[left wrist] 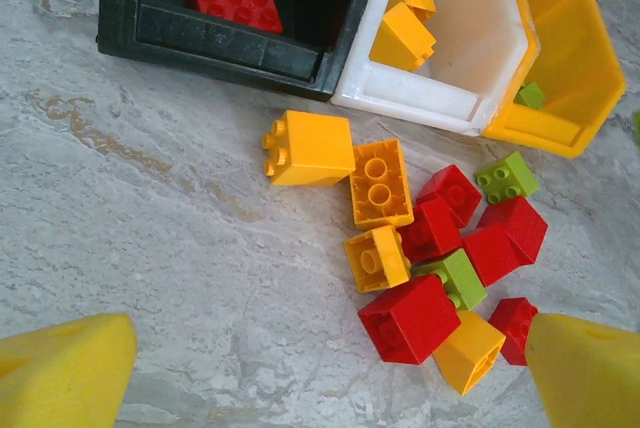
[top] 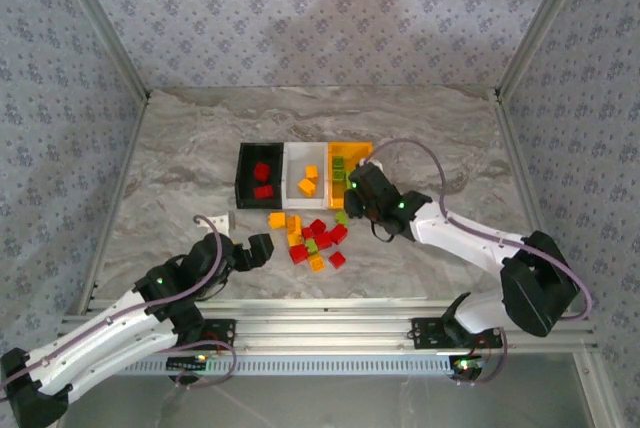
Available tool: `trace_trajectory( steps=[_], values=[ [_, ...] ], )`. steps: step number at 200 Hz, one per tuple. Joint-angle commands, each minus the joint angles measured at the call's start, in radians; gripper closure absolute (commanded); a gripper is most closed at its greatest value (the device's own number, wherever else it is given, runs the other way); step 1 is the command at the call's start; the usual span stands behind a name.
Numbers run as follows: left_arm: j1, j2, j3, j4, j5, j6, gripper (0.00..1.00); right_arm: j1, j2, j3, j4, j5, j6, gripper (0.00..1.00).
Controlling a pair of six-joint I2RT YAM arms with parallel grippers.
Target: Sort the legos into containers by color
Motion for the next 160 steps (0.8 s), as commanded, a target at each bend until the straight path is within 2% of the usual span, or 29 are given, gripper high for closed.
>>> trace_trajectory(
  steps=[1,32,60,74,84,96,116,151,160],
  values=[
    [0.0,-0.008,-0.006,-0.03,-0.024,-0.01,0.0,-0.041,0.098,0.126,-0.061,0.042,-0.037,0.75],
    [0.002,-0.009,-0.003,-0.057,-0.011,-0.019,0.0,-0.1,0.29,0.315,-0.102,0.049,-0.046,0.73],
    [0.003,-0.01,0.0,-0.083,-0.005,-0.021,0.01,-0.134,0.387,0.418,-0.129,0.054,-0.038,0.7],
    [0.004,-0.009,0.0,-0.083,-0.002,-0.018,0.0,-0.142,0.408,0.444,-0.138,0.052,-0.032,0.63],
    [0.005,-0.008,0.002,-0.077,0.006,-0.008,0.0,-0.145,0.416,0.458,-0.147,0.047,-0.026,0.53],
    [0.005,-0.002,0.008,-0.073,0.01,0.001,0.0,-0.143,0.407,0.46,-0.145,0.046,-0.028,0.41],
    [0.006,0.017,0.031,-0.081,0.013,0.023,0.0,-0.127,0.35,0.429,-0.137,0.049,-0.035,0.3],
    [0.008,0.037,0.089,-0.119,0.006,0.057,0.0,-0.043,0.168,0.283,-0.113,0.051,-0.017,0.23],
    [0.009,0.033,0.101,-0.127,0.007,0.062,0.01,-0.007,0.116,0.2,-0.107,0.057,-0.013,0.22]
  ],
)
